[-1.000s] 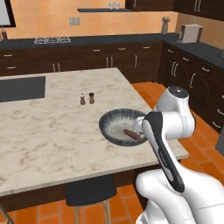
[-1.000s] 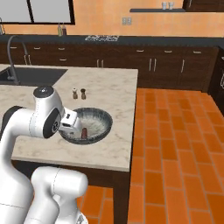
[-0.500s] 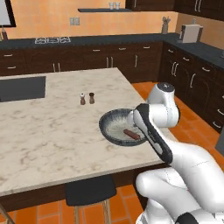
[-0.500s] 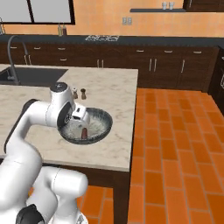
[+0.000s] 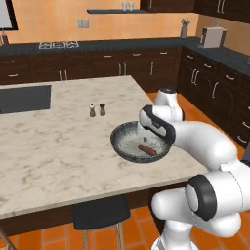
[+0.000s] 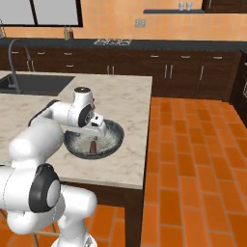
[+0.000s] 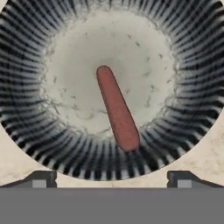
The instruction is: Place one bun and one sausage from the bowl on each plate.
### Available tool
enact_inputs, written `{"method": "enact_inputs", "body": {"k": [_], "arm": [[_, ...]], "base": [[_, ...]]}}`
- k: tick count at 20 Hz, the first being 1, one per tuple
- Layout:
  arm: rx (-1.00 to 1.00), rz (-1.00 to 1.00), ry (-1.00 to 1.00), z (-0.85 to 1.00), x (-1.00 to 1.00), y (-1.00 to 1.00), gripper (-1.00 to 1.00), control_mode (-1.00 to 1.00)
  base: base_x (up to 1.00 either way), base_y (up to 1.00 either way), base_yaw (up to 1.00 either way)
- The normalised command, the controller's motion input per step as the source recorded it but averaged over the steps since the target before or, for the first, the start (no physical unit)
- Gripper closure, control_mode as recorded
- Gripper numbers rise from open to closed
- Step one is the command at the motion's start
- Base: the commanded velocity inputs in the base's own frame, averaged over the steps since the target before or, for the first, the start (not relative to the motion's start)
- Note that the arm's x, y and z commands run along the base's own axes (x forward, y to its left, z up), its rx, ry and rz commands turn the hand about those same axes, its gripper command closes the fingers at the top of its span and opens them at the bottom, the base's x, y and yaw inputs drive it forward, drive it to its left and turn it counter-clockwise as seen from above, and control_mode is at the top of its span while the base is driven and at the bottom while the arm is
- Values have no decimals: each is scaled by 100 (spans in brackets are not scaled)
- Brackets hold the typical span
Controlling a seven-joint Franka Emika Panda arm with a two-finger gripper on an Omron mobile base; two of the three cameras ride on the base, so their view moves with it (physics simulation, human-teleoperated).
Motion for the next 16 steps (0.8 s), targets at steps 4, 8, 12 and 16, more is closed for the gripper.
{"method": "enact_inputs", "body": {"k": [4, 8, 12, 16], "arm": [[-4, 0, 1, -65, 21, 0, -100, -100], [-4, 0, -7, -69, 0, 0, -100, -100], [0, 0, -3, -30, 1, 0, -100, -100], [0, 0, 0, -17, 0, 0, -100, -100]], "base": [[0, 0, 0], [0, 0, 0], [0, 0, 0], [0, 0, 0]]}}
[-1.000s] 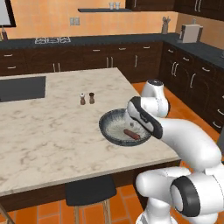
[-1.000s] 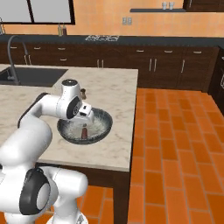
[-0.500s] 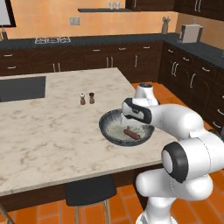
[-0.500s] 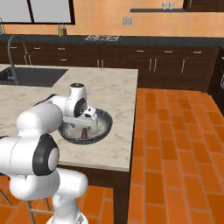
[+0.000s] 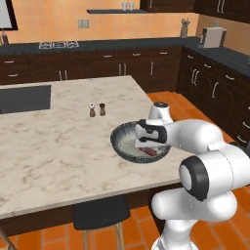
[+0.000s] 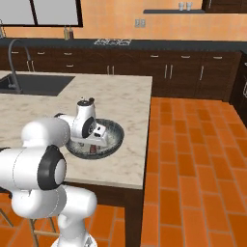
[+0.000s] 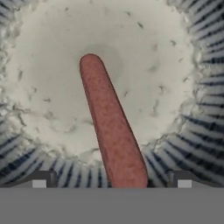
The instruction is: Place one bun and one sausage from the bowl on each plate.
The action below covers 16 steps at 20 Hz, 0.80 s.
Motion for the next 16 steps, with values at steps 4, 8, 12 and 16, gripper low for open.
{"method": "enact_inputs", "body": {"k": [4, 8, 12, 16], "arm": [[0, 0, 0, -18, 0, 0, -100, -100], [0, 0, 0, -15, 0, 0, -100, -100], [0, 0, 0, -5, 0, 0, -100, -100], [0, 0, -4, -11, 11, 0, -100, -100]], "base": [[0, 0, 0], [0, 0, 0], [0, 0, 0], [0, 0, 0]]}}
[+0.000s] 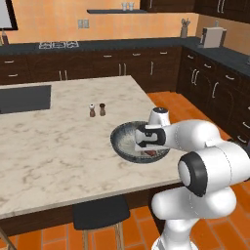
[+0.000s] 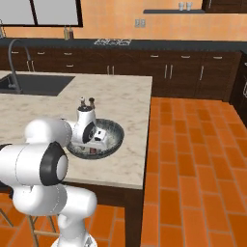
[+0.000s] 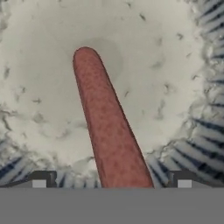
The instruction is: Place one bun and one sausage from the bowl on each plate.
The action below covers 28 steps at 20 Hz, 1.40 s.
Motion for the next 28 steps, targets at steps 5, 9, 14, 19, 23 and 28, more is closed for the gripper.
{"method": "enact_inputs", "body": {"k": [5, 9, 14, 19, 23, 28], "arm": [[0, 0, -6, -18, 26, 0, -100, -100], [0, 0, 0, -7, 1, 0, 100, -100], [0, 0, 0, 5, -1, 0, 100, -100], [0, 0, 0, 63, -41, 0, 100, -100], [0, -3, 0, 74, -62, 1, 100, -100], [0, -4, 0, 73, -73, 7, 100, -100]], "base": [[0, 0, 0], [0, 0, 0], [0, 0, 0], [0, 0, 0], [0, 0, 0], [0, 0, 0]]}}
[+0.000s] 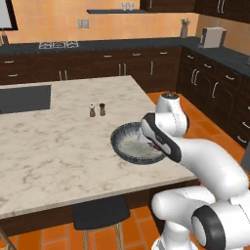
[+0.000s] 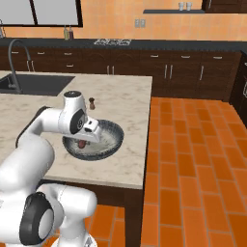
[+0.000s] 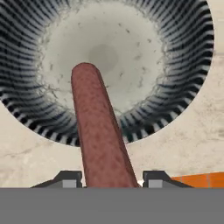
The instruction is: Place one bun and one sausage from the bowl on each plate.
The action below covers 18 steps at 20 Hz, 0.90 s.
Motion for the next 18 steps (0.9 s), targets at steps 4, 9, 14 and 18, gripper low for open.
{"method": "enact_inputs", "body": {"k": [4, 9, 14, 18], "arm": [[0, -4, 0, 66, -77, 0, 100, -100], [0, -1, -12, 56, -58, 5, 100, -100], [0, 0, -13, 37, -55, 6, 100, -100], [-1, 3, 2, 31, -34, 14, 100, -100]], "base": [[0, 0, 0], [0, 0, 0], [0, 0, 0], [0, 0, 0]]}}
